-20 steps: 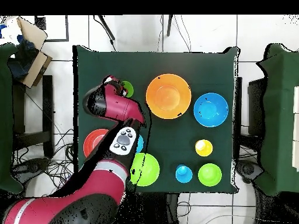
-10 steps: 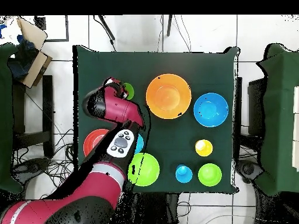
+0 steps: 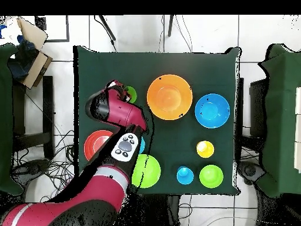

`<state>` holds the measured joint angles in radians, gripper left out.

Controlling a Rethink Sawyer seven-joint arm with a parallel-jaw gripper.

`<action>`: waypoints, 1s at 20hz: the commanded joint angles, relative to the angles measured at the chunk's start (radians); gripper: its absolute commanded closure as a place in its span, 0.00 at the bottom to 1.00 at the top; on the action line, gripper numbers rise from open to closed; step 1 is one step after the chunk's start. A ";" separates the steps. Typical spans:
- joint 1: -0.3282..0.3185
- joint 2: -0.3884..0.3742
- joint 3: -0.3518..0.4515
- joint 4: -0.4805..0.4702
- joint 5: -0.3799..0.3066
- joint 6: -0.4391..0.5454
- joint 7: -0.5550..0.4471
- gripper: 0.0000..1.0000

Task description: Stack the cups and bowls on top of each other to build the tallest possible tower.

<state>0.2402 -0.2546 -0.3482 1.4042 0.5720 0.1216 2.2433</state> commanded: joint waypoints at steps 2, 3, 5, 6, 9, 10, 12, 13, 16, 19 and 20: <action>0.070 0.079 0.019 0.039 0.060 0.101 0.232 0.00; 0.068 0.075 0.026 0.048 0.065 0.070 0.238 0.00; 0.065 0.068 0.039 0.067 0.075 0.009 0.249 0.00; 0.054 0.057 0.059 0.078 0.086 0.022 0.257 0.00; 0.050 0.025 0.071 0.092 0.106 0.082 0.258 0.00; 0.035 -0.007 0.093 0.113 0.102 0.106 0.241 0.00; 0.008 -0.057 0.119 0.142 0.088 0.130 0.200 0.00; 0.003 -0.071 0.127 0.152 0.086 0.136 0.191 0.00; -0.018 -0.110 0.141 0.180 0.073 0.151 0.165 0.00; -0.040 -0.140 0.163 0.218 0.054 0.126 0.141 0.00; -0.062 -0.157 0.185 0.237 0.042 0.111 0.122 0.00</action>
<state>0.2378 -0.3559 -0.3299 1.5165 0.6316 0.1368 2.2433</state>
